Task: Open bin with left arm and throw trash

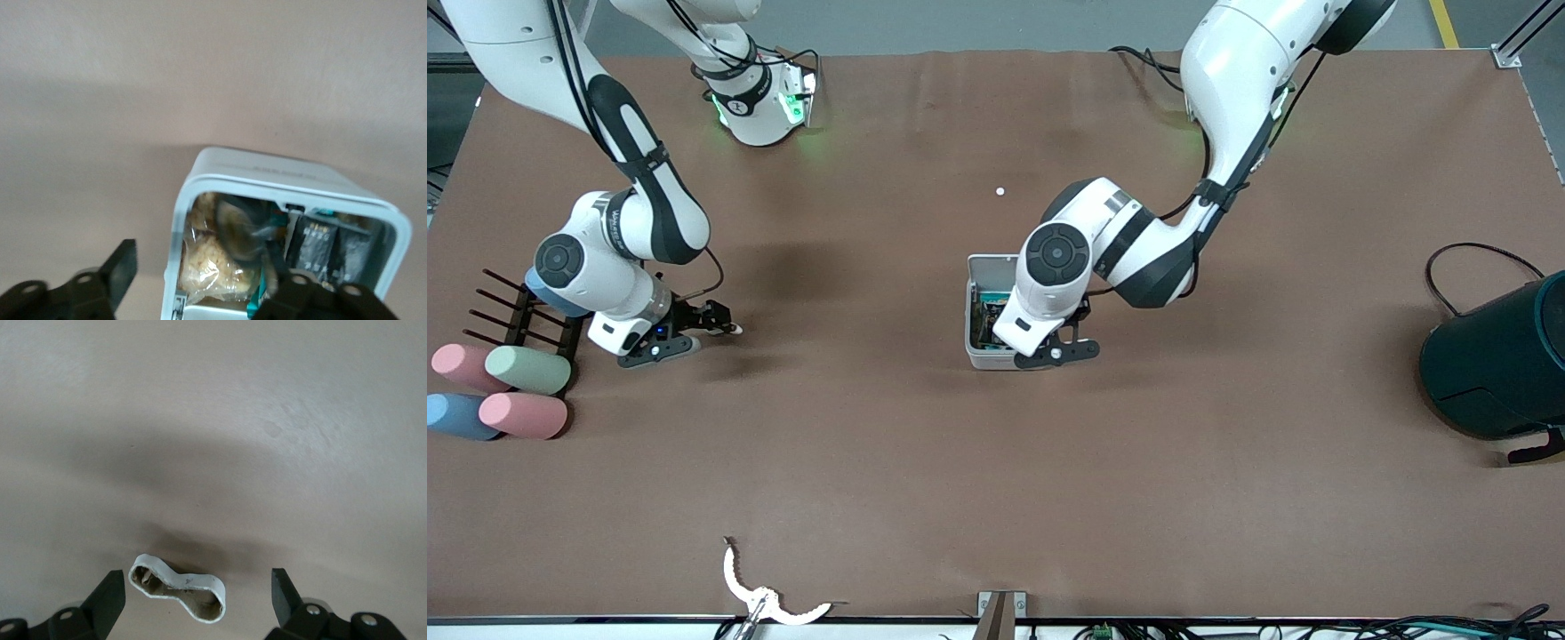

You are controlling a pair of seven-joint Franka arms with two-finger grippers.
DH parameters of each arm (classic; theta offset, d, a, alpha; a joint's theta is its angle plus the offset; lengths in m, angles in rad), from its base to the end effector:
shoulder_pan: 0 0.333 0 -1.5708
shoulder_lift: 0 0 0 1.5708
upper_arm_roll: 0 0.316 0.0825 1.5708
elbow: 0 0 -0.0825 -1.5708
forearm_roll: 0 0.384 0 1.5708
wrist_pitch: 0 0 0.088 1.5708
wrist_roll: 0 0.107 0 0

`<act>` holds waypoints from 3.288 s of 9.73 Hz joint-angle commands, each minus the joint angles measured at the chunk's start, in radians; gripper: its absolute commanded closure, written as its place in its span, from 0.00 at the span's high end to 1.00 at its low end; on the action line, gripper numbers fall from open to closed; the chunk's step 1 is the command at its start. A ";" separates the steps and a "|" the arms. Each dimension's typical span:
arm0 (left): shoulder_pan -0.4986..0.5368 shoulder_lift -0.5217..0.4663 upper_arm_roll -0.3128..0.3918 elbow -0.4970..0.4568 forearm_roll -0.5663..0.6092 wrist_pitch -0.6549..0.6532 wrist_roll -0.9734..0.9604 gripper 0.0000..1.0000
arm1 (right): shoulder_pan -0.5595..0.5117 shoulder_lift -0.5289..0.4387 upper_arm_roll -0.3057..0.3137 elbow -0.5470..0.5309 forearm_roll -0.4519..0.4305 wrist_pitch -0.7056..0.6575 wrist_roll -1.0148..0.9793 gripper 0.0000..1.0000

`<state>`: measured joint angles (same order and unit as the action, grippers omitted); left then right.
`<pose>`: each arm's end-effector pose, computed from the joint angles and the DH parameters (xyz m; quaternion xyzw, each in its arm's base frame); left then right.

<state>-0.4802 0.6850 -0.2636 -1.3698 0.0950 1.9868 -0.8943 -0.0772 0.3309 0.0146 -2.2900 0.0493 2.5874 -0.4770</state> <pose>0.5617 -0.4553 0.3190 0.9956 0.0815 -0.0449 0.0112 0.5266 -0.0337 0.2031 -0.9826 -0.1846 0.0122 0.0189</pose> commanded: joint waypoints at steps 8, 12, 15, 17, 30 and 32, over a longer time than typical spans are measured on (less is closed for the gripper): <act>0.418 -0.421 -0.009 -0.005 -0.014 -0.379 0.545 1.00 | 0.007 0.002 0.008 -0.085 -0.005 0.019 -0.126 0.78; 0.489 -0.614 0.065 -0.084 -0.037 -0.517 0.695 1.00 | -0.007 -0.001 0.008 -0.082 0.000 -0.006 -0.111 0.01; 0.447 -0.660 0.204 -0.127 -0.034 -0.496 0.907 1.00 | 0.011 -0.012 0.065 -0.030 0.150 -0.004 0.111 0.00; 0.434 -0.677 0.233 -0.130 -0.034 -0.485 0.897 1.00 | 0.020 -0.038 0.139 0.087 0.259 -0.091 0.284 0.00; 0.431 -0.650 0.293 -0.094 -0.083 -0.511 0.879 1.00 | 0.606 0.246 0.150 0.790 0.115 -0.409 1.537 0.01; 0.430 -0.650 0.293 -0.094 -0.080 -0.511 0.876 1.00 | 0.640 0.261 0.150 0.790 0.115 -0.411 1.545 0.01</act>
<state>-0.0483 0.0299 0.0262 -1.4782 0.0238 1.4782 -0.0102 0.5395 0.5769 0.1723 -1.5201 0.1766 2.1907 1.0369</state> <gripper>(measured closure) 0.000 0.938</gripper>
